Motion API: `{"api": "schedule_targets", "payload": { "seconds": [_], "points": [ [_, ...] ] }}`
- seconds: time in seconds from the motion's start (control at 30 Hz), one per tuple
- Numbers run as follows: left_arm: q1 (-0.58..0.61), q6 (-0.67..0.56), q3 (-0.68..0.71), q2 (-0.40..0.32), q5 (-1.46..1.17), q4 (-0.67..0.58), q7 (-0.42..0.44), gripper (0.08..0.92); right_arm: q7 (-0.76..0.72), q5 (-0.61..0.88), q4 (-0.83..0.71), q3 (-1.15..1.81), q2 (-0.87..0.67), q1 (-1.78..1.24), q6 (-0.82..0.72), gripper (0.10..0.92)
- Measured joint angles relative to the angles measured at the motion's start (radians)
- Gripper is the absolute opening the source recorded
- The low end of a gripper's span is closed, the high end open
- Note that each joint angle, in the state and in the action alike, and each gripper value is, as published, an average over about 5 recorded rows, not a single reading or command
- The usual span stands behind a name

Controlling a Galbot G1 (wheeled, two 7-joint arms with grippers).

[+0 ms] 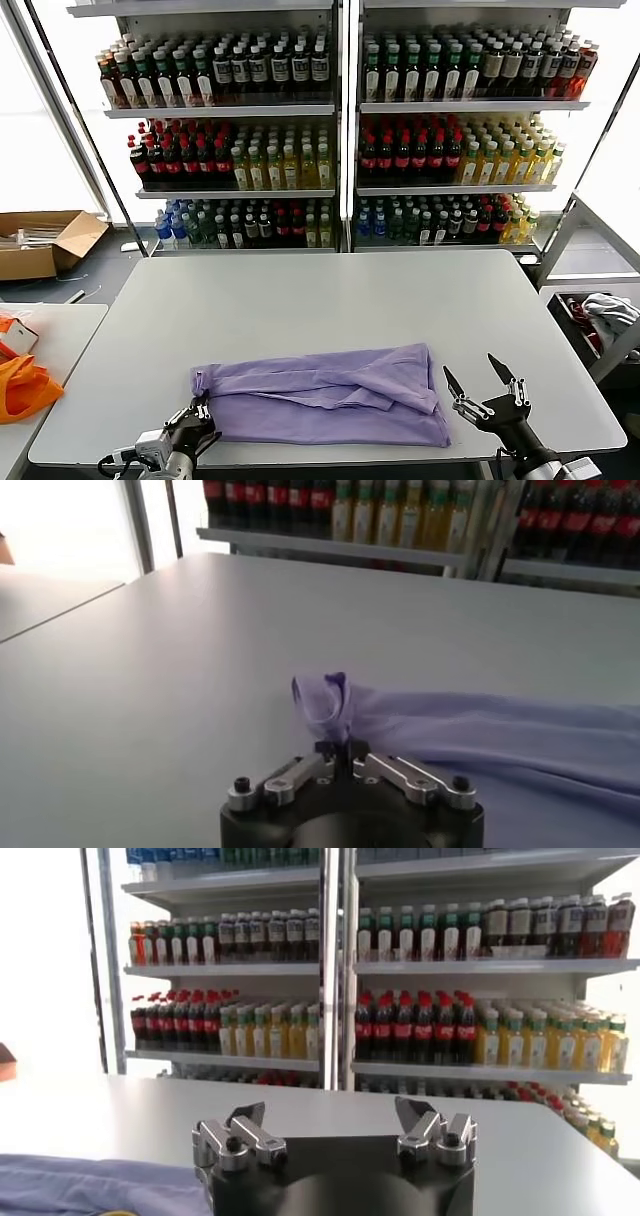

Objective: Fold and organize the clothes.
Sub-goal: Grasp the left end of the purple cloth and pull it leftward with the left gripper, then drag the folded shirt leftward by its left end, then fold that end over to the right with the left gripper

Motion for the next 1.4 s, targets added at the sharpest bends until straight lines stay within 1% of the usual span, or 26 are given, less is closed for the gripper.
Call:
{"api": "schedule_targets", "payload": {
  "seconds": [0.07, 0.23, 0.43, 0.63, 0.8, 1.0, 1.1, 1.2, 1.3, 1.4],
  "points": [
    [-0.003, -0.001, -0.006, 0.004, -0.001, -0.003, 0.009, 0.094, 0.000, 0.000, -0.001, -0.002, 0.000, 0.003, 0.000, 0.823],
    [-0.011, -0.006, -0.042, 0.030, -0.007, -0.012, 0.037, 0.092, 0.000, 0.000, -0.006, -0.005, 0.000, 0.009, 0.004, 0.823],
    [-0.015, -0.005, -0.146, 0.088, -0.037, 0.001, 0.097, 0.092, 0.000, 0.000, -0.014, -0.018, 0.000, 0.021, 0.008, 0.823],
    [-0.018, -0.008, -0.290, 0.163, -0.089, 0.038, 0.165, 0.092, 0.000, 0.001, -0.014, -0.026, -0.003, 0.031, 0.009, 0.823],
    [-0.030, -0.015, -0.409, 0.240, -0.123, 0.088, 0.228, 0.092, 0.000, 0.007, -0.008, -0.021, -0.010, 0.027, 0.014, 0.823],
    [-0.036, -0.009, -0.501, 0.344, -0.170, 0.121, 0.282, 0.092, 0.000, 0.008, -0.003, -0.019, -0.009, 0.019, 0.019, 0.823],
    [-0.040, 0.001, -0.515, 0.377, -0.197, 0.104, 0.291, 0.092, 0.000, 0.006, 0.001, -0.018, -0.006, 0.015, 0.020, 0.823],
    [-0.039, 0.011, -0.502, 0.391, -0.217, 0.056, 0.290, 0.092, 0.000, 0.004, 0.004, -0.016, -0.001, 0.010, 0.022, 0.823],
    [-0.040, 0.021, -0.449, 0.390, -0.225, -0.007, 0.282, 0.092, -0.001, 0.000, 0.007, -0.012, 0.005, 0.002, 0.027, 0.823],
    [-0.048, 0.025, -0.360, 0.379, -0.219, -0.057, 0.270, 0.092, -0.001, -0.006, 0.007, -0.009, 0.011, -0.007, 0.033, 0.823]
  ]
}}
